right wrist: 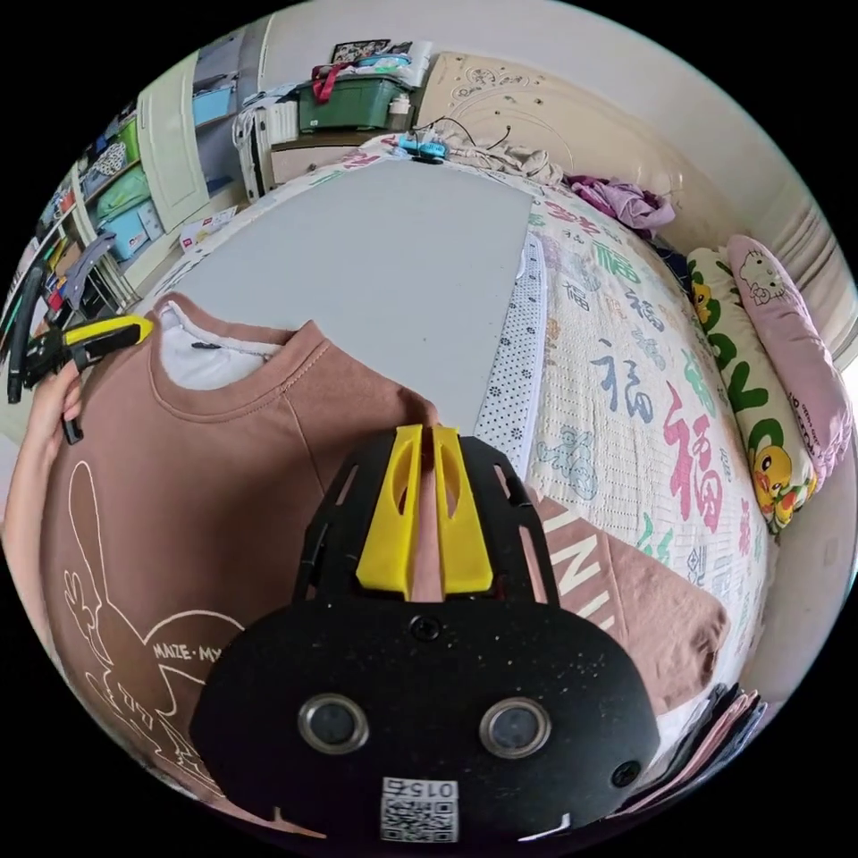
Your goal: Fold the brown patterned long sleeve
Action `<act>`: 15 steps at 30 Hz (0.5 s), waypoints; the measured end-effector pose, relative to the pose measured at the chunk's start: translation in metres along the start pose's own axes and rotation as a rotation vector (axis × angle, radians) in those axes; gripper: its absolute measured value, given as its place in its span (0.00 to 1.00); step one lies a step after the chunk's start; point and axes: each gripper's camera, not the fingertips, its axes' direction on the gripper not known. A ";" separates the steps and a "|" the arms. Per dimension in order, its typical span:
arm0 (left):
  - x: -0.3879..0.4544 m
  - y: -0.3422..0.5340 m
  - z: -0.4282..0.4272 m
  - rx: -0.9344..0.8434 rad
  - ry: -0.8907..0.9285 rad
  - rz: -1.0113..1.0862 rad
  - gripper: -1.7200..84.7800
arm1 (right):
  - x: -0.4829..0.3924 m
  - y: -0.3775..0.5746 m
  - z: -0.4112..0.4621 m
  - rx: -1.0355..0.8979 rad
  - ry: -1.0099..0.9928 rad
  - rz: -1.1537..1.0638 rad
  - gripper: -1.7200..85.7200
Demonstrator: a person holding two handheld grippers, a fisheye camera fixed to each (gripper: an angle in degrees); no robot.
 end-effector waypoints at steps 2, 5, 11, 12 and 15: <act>-0.021 0.015 -0.021 0.052 0.053 -0.040 0.05 | 0.036 0.022 -0.051 0.077 -0.146 0.064 0.08; -0.062 0.055 -0.059 0.027 0.156 -0.045 0.09 | 0.075 0.064 -0.101 0.063 -0.230 0.065 0.10; -0.171 0.205 -0.105 -0.070 0.375 -0.281 0.14 | 0.174 0.208 -0.173 -0.013 -0.458 0.242 0.13; -0.188 0.234 -0.108 -0.058 0.405 -0.348 0.14 | 0.183 0.226 -0.177 -0.030 -0.513 0.259 0.13; -0.209 0.285 -0.099 -0.041 0.515 -0.458 0.14 | 0.187 0.243 -0.181 -0.060 -0.594 0.292 0.14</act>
